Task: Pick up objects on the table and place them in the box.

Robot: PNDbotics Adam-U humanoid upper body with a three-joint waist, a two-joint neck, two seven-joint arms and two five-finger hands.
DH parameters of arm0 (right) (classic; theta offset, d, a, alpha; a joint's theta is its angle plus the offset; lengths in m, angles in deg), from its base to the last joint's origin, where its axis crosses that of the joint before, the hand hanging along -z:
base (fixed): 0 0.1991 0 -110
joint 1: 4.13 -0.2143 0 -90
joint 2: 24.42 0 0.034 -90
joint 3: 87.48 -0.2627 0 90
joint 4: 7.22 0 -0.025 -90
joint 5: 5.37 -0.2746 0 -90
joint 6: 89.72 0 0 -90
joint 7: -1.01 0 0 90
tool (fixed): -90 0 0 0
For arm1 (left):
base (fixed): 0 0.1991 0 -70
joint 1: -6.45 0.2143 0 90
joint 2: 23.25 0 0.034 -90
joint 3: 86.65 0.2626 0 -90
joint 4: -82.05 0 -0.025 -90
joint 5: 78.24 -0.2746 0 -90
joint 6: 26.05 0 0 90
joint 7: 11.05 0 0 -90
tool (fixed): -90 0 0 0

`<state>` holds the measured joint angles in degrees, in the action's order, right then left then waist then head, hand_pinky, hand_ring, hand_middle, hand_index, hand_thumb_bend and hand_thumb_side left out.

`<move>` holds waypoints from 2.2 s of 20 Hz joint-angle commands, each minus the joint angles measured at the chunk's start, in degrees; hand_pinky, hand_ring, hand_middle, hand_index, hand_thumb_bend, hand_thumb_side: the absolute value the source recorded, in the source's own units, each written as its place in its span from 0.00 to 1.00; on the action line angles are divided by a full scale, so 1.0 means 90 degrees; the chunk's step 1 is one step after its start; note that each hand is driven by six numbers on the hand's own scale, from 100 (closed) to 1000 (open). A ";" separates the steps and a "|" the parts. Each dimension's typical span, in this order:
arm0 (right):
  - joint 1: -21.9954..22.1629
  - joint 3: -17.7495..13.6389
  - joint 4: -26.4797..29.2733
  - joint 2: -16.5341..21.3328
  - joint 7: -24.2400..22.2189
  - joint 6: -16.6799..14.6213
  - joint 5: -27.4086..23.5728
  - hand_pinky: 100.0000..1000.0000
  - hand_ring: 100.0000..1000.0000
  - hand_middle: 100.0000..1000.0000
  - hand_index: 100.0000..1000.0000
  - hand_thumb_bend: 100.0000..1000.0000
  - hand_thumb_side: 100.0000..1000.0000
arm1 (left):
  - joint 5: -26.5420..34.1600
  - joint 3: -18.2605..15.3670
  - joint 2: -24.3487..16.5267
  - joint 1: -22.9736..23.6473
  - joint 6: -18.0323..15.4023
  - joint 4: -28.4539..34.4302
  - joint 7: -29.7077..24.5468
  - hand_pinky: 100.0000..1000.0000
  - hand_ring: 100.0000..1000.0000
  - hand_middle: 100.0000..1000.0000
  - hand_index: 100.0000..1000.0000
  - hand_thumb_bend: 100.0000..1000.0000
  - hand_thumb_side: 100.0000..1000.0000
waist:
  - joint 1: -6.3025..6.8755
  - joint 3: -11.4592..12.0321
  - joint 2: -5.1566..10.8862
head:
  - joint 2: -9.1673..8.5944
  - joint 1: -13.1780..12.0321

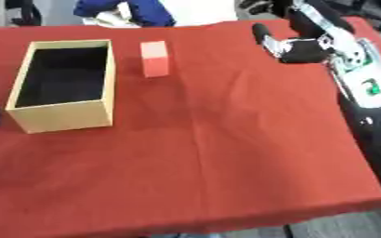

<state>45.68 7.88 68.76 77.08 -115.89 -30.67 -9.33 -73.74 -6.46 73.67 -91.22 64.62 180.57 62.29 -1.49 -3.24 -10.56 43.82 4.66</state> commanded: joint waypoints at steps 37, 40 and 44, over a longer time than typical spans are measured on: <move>-0.2410 -0.0781 -0.4430 -0.1361 0.0989 -0.1399 0.5177 0.94 1.00 0.94 1.00 0.07 0.50 | 0.0095 0.0305 -0.0215 -0.0550 0.0071 0.0079 -0.0278 0.83 0.79 0.63 0.59 0.29 0.77 | -0.0377 0.1250 -0.0151 | -0.0268 0.0501; -0.2403 -0.0835 -0.4575 -0.1382 0.1435 -0.1210 0.5557 0.94 1.00 0.93 1.00 0.06 0.50 | 0.0084 0.0315 -0.0206 -0.0562 0.0069 0.0078 -0.0292 0.83 0.79 0.63 0.59 0.29 0.77 | -0.0376 0.1277 -0.0173 | -0.0282 0.0516; -0.2388 -0.0902 -0.4727 -0.1373 0.2046 -0.0847 0.5866 0.93 1.00 0.92 1.00 0.05 0.48 | 0.0073 0.0319 -0.0195 -0.0564 0.0062 0.0080 -0.0297 0.82 0.79 0.63 0.59 0.29 0.77 | -0.0368 0.1343 -0.0192 | -0.0308 0.0547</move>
<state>25.36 0.34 26.08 63.58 -99.19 -39.11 42.39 -72.96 -3.59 73.06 -95.58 65.36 180.57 59.77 -5.14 8.90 -13.12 41.70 9.30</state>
